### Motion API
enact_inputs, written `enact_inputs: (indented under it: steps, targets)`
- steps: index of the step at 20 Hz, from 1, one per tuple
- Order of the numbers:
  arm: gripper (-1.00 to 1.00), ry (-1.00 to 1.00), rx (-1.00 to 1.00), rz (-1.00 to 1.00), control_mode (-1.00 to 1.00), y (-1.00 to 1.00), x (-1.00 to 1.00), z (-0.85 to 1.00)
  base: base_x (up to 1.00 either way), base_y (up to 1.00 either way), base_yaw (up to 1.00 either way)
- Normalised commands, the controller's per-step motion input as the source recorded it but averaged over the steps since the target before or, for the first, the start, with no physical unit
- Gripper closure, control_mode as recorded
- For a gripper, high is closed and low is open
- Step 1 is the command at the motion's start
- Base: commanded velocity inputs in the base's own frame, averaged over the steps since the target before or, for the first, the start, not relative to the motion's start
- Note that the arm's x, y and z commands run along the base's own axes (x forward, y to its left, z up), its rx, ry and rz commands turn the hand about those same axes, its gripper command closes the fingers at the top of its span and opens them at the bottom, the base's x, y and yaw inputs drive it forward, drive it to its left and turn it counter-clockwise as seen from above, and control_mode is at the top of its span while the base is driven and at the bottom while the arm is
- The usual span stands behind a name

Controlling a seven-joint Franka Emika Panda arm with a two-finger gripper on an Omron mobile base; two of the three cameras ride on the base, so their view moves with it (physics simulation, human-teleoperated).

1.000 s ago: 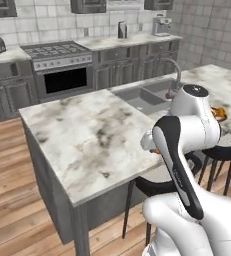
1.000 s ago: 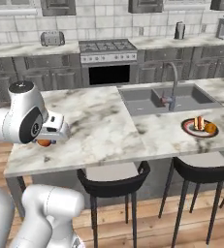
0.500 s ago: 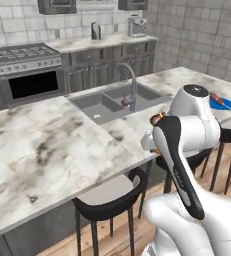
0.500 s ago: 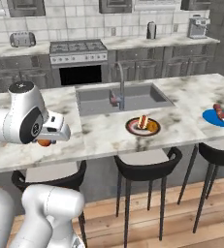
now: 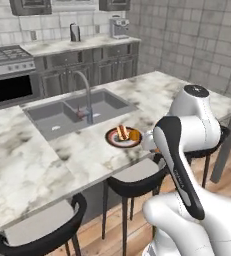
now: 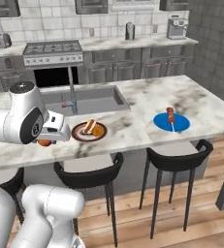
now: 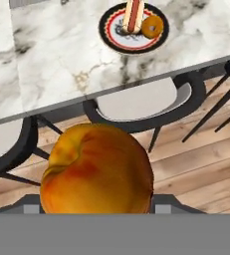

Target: Pick up the orange and peach from the fridge and place one fruit on each plate on the dining counter.

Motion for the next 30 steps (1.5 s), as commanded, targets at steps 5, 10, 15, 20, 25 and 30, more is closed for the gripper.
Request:
enact_inputs:
  steps: [5, 10, 15, 20, 25, 30]
  targets:
    - [1.00, 0.00, 0.00, 0.00, 1.00, 0.00, 0.00, 0.00, 0.28, -1.00, 0.00]
    - [1.00, 0.00, 0.00, 0.00, 1.00, 0.00, 0.00, 0.00, 0.39, -1.00, 0.00]
    - [1.00, 0.00, 0.00, 0.00, 1.00, 0.00, 0.00, 0.00, 0.35, -1.00, 0.03]
    - [1.00, 0.00, 0.00, 0.00, 1.00, 0.00, 0.00, 0.00, 0.45, -1.00, 0.10]
    - [1.00, 0.00, 0.00, 0.00, 1.00, 0.00, 0.00, 0.00, 0.31, -0.59, 0.31]
    - [1.00, 0.00, 0.00, 0.00, 1.00, 0.00, 0.00, 0.00, 0.01, 0.00, 0.38]
